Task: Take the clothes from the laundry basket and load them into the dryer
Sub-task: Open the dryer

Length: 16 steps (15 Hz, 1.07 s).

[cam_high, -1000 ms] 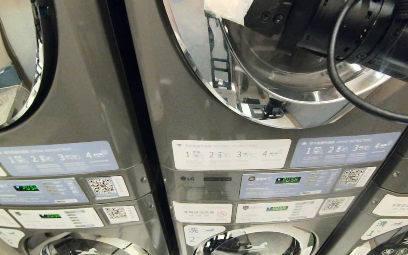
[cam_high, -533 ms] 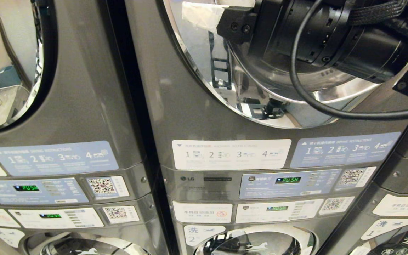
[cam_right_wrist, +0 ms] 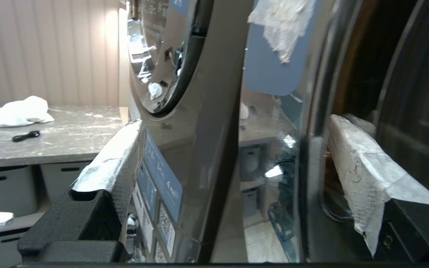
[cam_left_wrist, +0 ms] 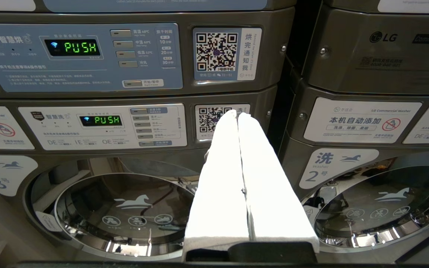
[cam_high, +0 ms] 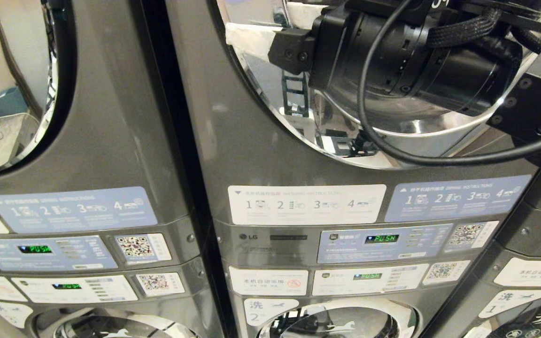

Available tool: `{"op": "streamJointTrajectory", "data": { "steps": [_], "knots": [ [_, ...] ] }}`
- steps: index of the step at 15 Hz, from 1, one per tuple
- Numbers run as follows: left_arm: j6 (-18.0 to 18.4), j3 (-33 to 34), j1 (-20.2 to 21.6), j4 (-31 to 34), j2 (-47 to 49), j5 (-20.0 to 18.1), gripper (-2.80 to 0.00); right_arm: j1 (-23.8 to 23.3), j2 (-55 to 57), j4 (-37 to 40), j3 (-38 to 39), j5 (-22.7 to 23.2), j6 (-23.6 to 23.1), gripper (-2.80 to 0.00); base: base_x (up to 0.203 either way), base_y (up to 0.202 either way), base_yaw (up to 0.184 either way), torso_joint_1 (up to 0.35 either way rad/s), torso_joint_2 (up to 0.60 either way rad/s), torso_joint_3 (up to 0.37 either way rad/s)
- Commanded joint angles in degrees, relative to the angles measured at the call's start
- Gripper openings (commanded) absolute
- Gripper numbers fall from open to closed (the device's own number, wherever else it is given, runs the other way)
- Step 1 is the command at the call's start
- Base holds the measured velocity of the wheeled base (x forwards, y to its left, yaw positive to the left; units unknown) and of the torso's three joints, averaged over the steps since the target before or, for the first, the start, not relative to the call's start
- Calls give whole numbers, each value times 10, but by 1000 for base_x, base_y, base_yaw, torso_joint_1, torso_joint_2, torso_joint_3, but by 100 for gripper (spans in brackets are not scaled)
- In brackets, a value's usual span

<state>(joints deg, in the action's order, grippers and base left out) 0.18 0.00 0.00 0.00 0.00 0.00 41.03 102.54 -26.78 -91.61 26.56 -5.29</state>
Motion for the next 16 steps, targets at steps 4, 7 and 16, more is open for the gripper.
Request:
{"op": "streamJointTrajectory", "data": {
  "steps": [4,7,16],
  "knots": [
    [0,0,0,0,0,0,-280,13,-11,0,11,27,-1,0,0,0,0,0,0,0],
    [0,0,0,0,0,0,-280,19,-41,15,36,72,-1,0,0,0,0,0,0,0],
    [0,0,0,0,0,0,-280,19,-190,15,217,181,-10,0,0,0,0,0,0,0]
  ]
}}
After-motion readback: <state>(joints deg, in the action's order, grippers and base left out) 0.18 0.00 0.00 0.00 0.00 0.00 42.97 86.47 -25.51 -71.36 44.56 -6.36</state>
